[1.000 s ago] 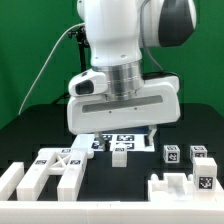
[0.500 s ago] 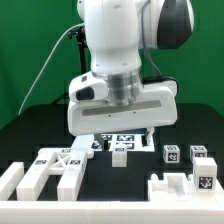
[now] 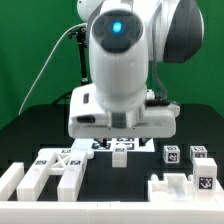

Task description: Assemble chair

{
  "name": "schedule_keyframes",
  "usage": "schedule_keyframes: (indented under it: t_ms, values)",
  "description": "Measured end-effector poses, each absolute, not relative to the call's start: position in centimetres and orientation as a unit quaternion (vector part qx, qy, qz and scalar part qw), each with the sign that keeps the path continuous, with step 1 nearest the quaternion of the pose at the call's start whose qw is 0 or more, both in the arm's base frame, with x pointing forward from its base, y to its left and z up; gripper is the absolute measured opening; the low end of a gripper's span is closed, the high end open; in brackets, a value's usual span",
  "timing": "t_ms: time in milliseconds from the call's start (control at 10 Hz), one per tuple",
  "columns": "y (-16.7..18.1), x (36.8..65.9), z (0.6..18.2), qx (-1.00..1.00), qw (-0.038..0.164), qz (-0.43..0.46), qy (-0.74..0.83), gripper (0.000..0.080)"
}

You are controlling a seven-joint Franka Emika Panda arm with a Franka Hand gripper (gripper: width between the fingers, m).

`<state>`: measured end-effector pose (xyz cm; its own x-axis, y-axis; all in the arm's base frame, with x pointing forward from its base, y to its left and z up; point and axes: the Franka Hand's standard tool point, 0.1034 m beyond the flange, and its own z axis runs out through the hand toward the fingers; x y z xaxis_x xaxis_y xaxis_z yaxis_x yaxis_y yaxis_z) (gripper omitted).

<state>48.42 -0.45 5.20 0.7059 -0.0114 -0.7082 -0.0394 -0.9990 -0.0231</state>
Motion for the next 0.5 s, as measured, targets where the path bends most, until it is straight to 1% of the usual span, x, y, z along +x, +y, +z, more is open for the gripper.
schedule_keyframes:
  t_ms: [100, 200, 300, 500]
  values:
    - [-0.5, 48.8, 4.8, -0.918, 0.017, 0.396, 0.013, 0.0648]
    - [-0.6, 48.4, 4.6, -0.91, 0.02, 0.414, 0.013, 0.0648]
    - [-1.2, 48.1, 3.8, -0.905, 0.025, 0.425, 0.016, 0.0648]
    - [-1.5, 47.4, 3.0, -0.89, 0.026, 0.454, 0.02, 0.0648]
